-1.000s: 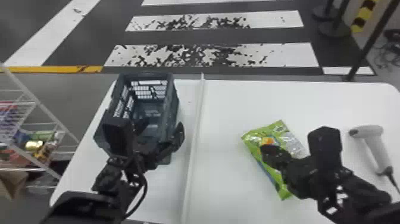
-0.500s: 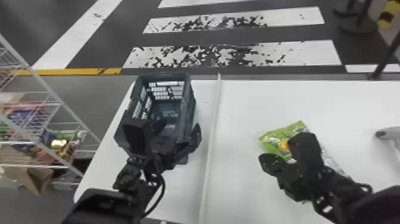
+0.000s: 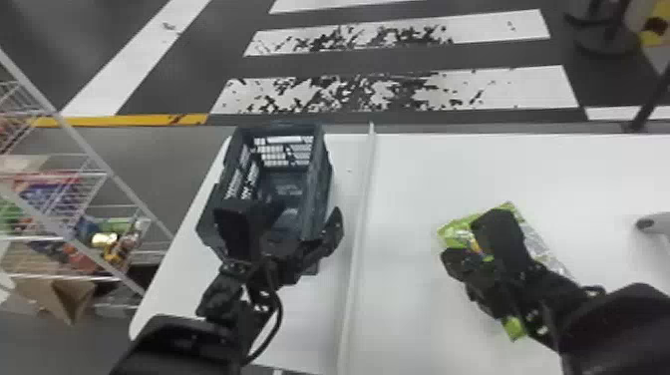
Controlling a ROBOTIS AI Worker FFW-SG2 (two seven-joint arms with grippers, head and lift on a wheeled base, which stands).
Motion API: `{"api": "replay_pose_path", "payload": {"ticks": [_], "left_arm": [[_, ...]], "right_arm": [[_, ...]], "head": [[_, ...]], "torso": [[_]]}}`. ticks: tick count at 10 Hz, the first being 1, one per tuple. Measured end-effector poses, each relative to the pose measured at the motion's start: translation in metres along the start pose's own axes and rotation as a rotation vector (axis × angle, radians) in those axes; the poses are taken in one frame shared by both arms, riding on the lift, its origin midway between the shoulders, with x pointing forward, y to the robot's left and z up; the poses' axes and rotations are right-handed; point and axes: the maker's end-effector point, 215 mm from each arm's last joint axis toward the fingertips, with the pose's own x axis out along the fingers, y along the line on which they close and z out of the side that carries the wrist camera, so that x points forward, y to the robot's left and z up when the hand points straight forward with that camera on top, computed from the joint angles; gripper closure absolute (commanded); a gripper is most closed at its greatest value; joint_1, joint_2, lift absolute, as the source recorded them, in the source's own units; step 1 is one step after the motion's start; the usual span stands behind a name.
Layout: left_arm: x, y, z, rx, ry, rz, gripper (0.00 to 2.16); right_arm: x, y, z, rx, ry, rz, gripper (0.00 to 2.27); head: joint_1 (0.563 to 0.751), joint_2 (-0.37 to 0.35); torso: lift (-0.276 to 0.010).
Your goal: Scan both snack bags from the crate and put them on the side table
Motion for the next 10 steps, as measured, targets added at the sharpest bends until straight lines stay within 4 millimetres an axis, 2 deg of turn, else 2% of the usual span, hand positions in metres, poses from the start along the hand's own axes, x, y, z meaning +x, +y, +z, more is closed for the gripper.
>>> {"api": "replay_pose_path", "payload": {"ticks": [7,10], "left_arm": [[0.0,0.0,0.001,0.003,-0.001,-0.001,0.09],[0.0,0.001,0.001,0.005,0.0,-0.001,0.09]], "right_arm": [[0.009,-0.064,-0.008,-0.032,0.052,-0.116,2.24],[0.009,-0.082,-0.012,-0.03,0.067,-0.148,2.25]], "head": [[0.695,0.137],[0.695,0.117]], "torso": [[-0.087],[-0.087]]}}
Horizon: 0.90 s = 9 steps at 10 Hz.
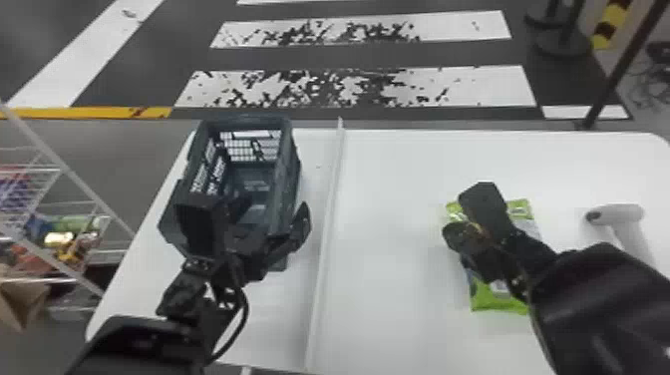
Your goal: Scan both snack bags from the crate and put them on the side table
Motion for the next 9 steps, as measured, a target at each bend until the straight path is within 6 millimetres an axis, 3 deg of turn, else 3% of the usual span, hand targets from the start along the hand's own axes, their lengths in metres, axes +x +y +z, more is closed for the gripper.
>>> {"api": "replay_pose_path", "payload": {"ticks": [3,4,5,6,7,9], "left_arm": [[0.0,0.0,0.0,0.0,0.002,0.0,0.09],[0.0,0.0,-0.001,0.0,0.004,0.0,0.09],[0.0,0.001,-0.002,0.0,0.005,0.001,0.09],[-0.001,0.002,-0.002,0.0,0.01,0.003,0.09],[-0.003,0.003,-0.003,0.001,0.014,0.005,0.09],[-0.003,0.003,-0.002,0.001,0.013,0.004,0.09]], "right_arm": [[-0.003,-0.005,0.0,0.01,-0.005,-0.007,2.15],[-0.013,-0.002,0.012,0.041,-0.042,0.005,1.68],[-0.033,-0.007,0.036,0.1,-0.115,0.006,0.59],[-0.056,-0.032,0.054,0.156,-0.164,-0.032,0.0],[-0.075,-0.07,0.053,0.202,-0.161,-0.096,0.01],[-0.103,-0.148,0.027,0.297,-0.146,-0.22,0.03]], "head": [[0.695,0.106],[0.695,0.114],[0.695,0.117],[0.695,0.105],[0.695,0.061],[0.695,-0.025]], "torso": [[-0.087],[-0.087],[-0.087],[-0.087],[-0.087],[-0.087]]}}
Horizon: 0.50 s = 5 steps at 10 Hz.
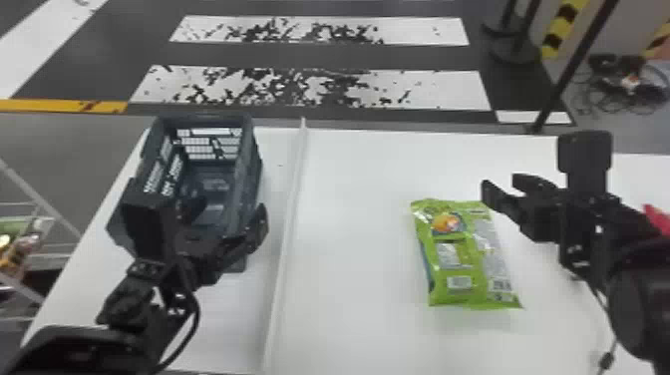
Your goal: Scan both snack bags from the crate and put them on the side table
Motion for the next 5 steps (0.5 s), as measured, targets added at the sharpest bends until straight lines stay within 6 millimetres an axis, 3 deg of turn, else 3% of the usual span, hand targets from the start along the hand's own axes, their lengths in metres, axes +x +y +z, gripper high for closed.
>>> {"api": "replay_pose_path", "payload": {"ticks": [2,3,5], "left_arm": [[0.002,-0.001,0.002,-0.002,-0.004,-0.002,0.09],[0.002,-0.002,0.002,-0.003,-0.003,-0.003,0.09],[0.003,-0.003,0.001,-0.005,-0.002,-0.005,0.09]], "right_arm": [[-0.01,-0.068,-0.025,0.054,0.038,-0.092,0.04],[-0.012,-0.092,-0.041,0.064,0.066,-0.121,0.04],[-0.008,-0.117,-0.074,0.059,0.118,-0.148,0.07]], "head": [[0.695,-0.128],[0.695,-0.165],[0.695,-0.201]], "torso": [[-0.087],[-0.087],[-0.087]]}}
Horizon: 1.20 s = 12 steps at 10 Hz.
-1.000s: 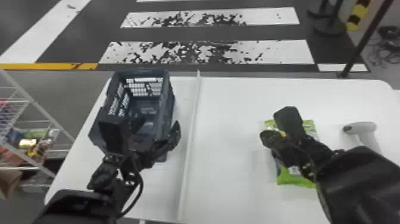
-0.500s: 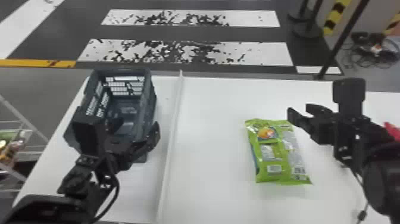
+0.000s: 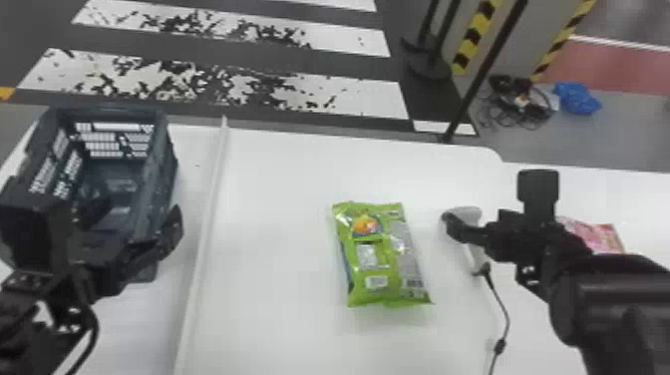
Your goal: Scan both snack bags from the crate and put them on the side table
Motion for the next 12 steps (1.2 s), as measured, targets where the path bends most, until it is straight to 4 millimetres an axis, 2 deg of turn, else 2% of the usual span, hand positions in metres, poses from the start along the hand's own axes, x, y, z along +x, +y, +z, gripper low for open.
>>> {"api": "replay_pose_path", "payload": {"ticks": [2,3,4,5,6,7,8,11,12], "left_arm": [[0.0,-0.001,-0.001,-0.001,0.001,-0.002,0.09],[0.0,-0.002,-0.001,-0.001,0.001,-0.004,0.09],[0.0,-0.002,-0.001,-0.001,0.001,-0.005,0.09],[0.0,-0.001,-0.001,0.0,0.001,-0.006,0.09],[0.0,-0.001,-0.001,0.001,0.002,-0.006,0.09],[0.0,-0.001,-0.001,0.001,0.002,-0.006,0.09],[0.0,0.0,-0.001,0.001,0.002,-0.006,0.09],[0.001,0.0,-0.002,0.001,0.006,-0.005,0.09],[0.001,0.0,-0.002,0.001,0.007,-0.005,0.09]], "right_arm": [[0.014,-0.011,-0.027,-0.008,0.045,-0.012,0.09],[0.022,-0.012,-0.039,-0.012,0.073,-0.009,0.21],[0.03,-0.011,-0.049,-0.016,0.098,0.001,0.45],[0.037,-0.011,-0.055,-0.022,0.119,0.002,1.04],[0.041,-0.012,-0.058,-0.029,0.132,0.002,1.93],[0.044,-0.015,-0.061,-0.033,0.154,-0.006,2.13],[0.044,-0.015,-0.065,-0.035,0.17,-0.01,2.25],[0.041,-0.015,-0.063,-0.042,0.179,-0.014,2.25],[0.033,-0.015,-0.059,-0.043,0.173,-0.018,2.25]], "head": [[0.695,-0.22],[0.695,-0.227],[0.695,-0.228],[0.695,-0.228],[0.695,-0.23],[0.695,-0.231],[0.695,-0.233],[0.695,-0.234],[0.695,-0.233]], "torso": [[-0.087],[-0.087],[-0.087],[-0.087],[-0.087],[-0.087],[-0.087],[-0.087],[-0.087]]}}
